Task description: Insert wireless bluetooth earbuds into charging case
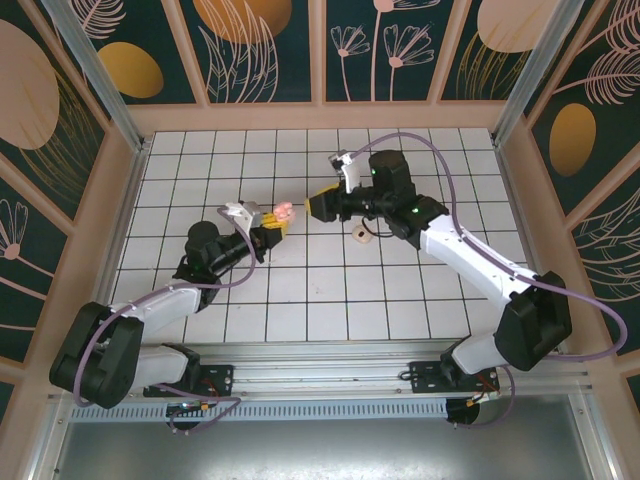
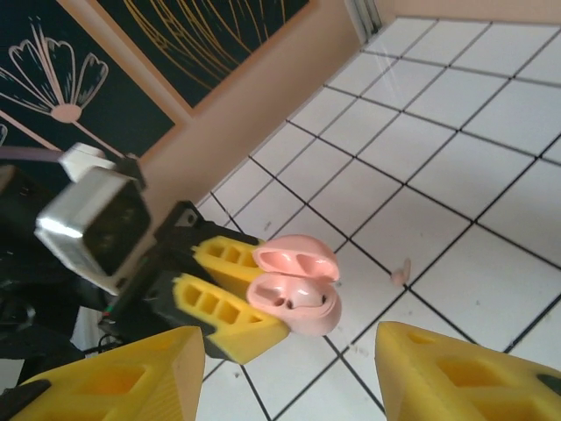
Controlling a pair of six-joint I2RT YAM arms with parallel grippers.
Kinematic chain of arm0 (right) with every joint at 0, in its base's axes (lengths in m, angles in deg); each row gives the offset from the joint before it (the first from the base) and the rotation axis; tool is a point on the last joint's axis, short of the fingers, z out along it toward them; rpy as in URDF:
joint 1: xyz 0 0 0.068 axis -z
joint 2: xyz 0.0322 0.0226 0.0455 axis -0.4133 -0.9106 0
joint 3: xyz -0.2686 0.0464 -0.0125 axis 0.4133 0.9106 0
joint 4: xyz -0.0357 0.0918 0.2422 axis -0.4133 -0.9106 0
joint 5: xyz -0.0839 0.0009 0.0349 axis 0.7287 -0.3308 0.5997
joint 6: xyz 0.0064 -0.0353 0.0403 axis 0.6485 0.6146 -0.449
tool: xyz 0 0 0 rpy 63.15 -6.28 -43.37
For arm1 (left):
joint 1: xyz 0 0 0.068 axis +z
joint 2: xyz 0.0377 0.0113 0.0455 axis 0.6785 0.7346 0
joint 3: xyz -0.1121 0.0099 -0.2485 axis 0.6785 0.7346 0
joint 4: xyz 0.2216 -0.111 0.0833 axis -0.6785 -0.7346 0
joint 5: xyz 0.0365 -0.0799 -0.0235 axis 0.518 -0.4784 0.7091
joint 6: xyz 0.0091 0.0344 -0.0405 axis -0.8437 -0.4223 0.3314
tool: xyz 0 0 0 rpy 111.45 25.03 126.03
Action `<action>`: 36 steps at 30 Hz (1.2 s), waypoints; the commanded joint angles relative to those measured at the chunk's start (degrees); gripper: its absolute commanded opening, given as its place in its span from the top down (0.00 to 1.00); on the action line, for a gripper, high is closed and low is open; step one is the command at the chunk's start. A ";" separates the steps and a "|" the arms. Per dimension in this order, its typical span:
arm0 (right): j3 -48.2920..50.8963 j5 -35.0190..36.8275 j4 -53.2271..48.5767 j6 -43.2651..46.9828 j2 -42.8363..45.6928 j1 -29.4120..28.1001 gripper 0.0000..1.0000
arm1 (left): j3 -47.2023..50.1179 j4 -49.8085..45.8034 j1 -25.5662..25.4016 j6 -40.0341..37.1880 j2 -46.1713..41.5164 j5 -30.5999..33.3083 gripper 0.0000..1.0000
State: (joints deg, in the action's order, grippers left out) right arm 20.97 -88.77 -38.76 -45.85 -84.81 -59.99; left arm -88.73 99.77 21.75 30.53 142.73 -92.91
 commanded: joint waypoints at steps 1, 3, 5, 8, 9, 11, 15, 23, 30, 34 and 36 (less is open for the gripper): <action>-3.58 3.43 -3.63 2.17 -2.87 -0.44 0.46 | 0.41 1.28 1.99 2.93 -0.90 5.29 0.89; -5.98 7.70 -7.30 3.49 -5.38 -1.59 0.47 | 0.65 0.96 3.04 4.50 -0.83 8.36 0.89; -9.05 11.51 -11.03 4.85 -8.68 -2.80 0.47 | 0.89 0.95 4.60 6.68 -0.73 10.33 0.89; -13.91 14.80 -15.31 6.09 -14.47 -4.20 0.47 | 1.41 0.52 7.31 10.36 -0.68 12.94 0.89; -15.66 15.34 -16.52 6.16 -16.64 -4.49 0.48 | 1.79 0.76 8.45 11.61 -0.70 13.39 0.89; -18.98 15.59 -18.36 6.19 -20.65 -4.75 0.48 | 2.98 1.67 10.66 14.13 -1.11 14.29 0.89; -25.99 15.63 -21.39 6.87 -28.93 -5.93 0.48 | 5.05 2.02 14.42 18.09 -2.51 17.03 0.89; -44.02 17.46 -29.01 5.96 -46.26 -9.37 0.52 | 7.34 1.52 17.43 20.38 -4.74 20.76 0.89; -58.32 20.81 -35.48 6.38 -58.24 -11.16 0.54 | 8.14 1.52 18.07 20.57 -5.91 21.65 0.88; -60.41 22.09 -35.90 6.33 -61.12 -11.44 0.56 | 8.10 1.44 18.16 20.49 -6.44 22.02 0.88; -60.43 22.18 -35.72 6.33 -61.88 -11.62 0.57 | 7.99 1.43 18.16 20.34 -6.46 22.06 0.88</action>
State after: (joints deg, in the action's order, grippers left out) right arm -37.04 -68.45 -72.29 -39.92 -145.27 -71.35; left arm -80.82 99.81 39.46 50.27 137.25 -71.73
